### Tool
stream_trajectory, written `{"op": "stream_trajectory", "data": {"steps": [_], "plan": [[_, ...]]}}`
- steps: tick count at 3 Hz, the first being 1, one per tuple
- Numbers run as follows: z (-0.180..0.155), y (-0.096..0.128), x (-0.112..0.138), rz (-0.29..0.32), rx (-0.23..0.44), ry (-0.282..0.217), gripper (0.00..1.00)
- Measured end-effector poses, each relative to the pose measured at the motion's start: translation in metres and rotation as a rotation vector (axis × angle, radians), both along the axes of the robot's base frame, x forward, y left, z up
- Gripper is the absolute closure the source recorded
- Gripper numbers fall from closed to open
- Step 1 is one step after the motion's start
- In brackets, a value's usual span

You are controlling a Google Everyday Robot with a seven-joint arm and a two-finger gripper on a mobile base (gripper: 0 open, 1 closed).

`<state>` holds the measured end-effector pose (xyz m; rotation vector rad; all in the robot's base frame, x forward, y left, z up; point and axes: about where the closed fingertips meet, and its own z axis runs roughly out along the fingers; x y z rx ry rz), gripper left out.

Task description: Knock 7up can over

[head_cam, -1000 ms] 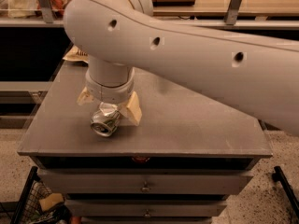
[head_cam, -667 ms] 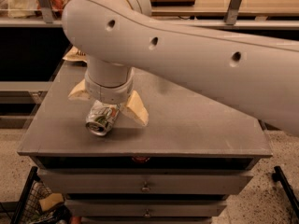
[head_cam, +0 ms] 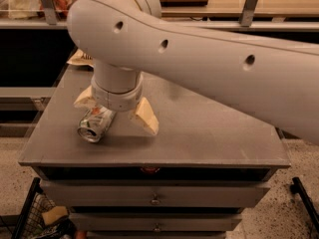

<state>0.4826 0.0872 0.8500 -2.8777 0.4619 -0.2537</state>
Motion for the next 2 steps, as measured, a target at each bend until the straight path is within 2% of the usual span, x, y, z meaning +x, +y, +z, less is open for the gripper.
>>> {"op": "stream_trajectory", "data": {"steps": [2], "plan": [[-0.004, 0.0003, 0.0028, -0.023, -0.016, 0.04, 0.0]]}}
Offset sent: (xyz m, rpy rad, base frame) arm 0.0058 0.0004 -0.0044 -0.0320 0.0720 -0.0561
